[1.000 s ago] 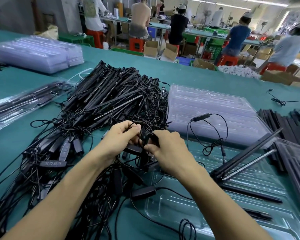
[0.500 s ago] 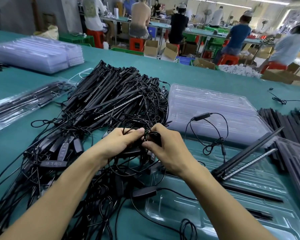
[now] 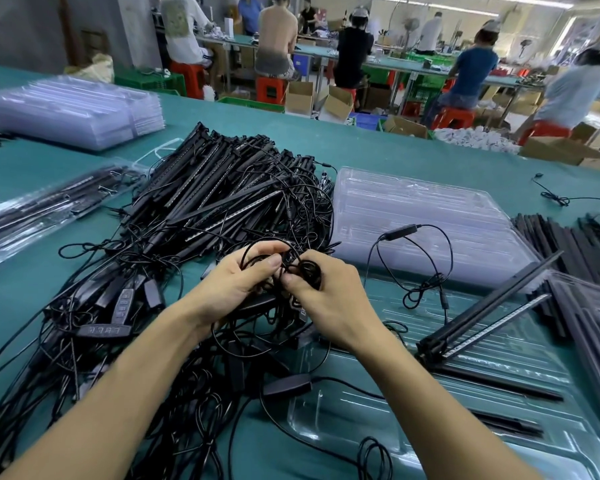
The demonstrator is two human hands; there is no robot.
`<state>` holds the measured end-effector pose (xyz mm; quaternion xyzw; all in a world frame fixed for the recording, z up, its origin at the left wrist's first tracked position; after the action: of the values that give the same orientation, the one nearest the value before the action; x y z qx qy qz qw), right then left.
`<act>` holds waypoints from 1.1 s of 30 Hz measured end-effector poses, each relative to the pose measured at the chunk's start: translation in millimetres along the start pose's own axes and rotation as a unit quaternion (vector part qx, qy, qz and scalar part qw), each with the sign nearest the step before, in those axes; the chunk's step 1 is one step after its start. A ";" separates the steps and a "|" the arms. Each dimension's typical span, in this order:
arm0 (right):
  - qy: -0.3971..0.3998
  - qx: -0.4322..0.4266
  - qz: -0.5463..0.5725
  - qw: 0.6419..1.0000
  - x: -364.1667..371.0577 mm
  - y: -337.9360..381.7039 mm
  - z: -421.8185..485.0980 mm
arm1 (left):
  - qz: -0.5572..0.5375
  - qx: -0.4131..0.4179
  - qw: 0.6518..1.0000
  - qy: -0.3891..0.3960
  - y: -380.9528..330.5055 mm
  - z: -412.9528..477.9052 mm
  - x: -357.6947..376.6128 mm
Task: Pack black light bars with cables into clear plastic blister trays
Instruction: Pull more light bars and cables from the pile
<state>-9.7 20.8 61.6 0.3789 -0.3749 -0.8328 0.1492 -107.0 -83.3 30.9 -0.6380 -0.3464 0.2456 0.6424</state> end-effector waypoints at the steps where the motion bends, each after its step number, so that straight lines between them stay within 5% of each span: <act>1: -0.009 0.003 0.014 1.000 0.1 0.2 -0.1 | -0.013 -0.005 1.000 0.006 -0.9 -1.1 1.2; 7: -0.073 0.065 0.119 0.988 2.7 -1.0 -2.8 | 0.015 0.003 1.000 -0.016 -2.4 3.3 -0.1; 14: -0.055 0.279 0.276 0.918 19.2 -24.6 -5.7 | -0.001 -0.018 1.000 0.000 4.7 -0.8 -2.7; 20: -0.084 0.134 0.085 0.984 0.9 -22.0 -1.8 | -0.030 -0.017 0.997 -0.074 1.6 2.7 -5.3; 24: -0.014 0.070 0.119 0.990 0.4 -2.5 -7.8 | -0.038 -0.044 0.990 -0.131 0.2 6.8 -8.4; 33: 0.088 0.054 -0.083 0.991 3.6 2.3 1.6 | -0.057 0.014 0.985 -0.162 -13.3 3.1 -3.7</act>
<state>-13.4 18.2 62.1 0.4880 -0.3719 -0.7843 0.0919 -113.3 -84.9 43.4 -0.5600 -0.4784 0.3132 0.5995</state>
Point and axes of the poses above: each hand's wrist, its own z-axis towards the middle knuckle, its own x-axis out of the palm, y = z × x, the point moved 5 cm from there along z, towards the middle knuckle, and after that the axes turned 13 degrees about -y, right-handed, at the moved point
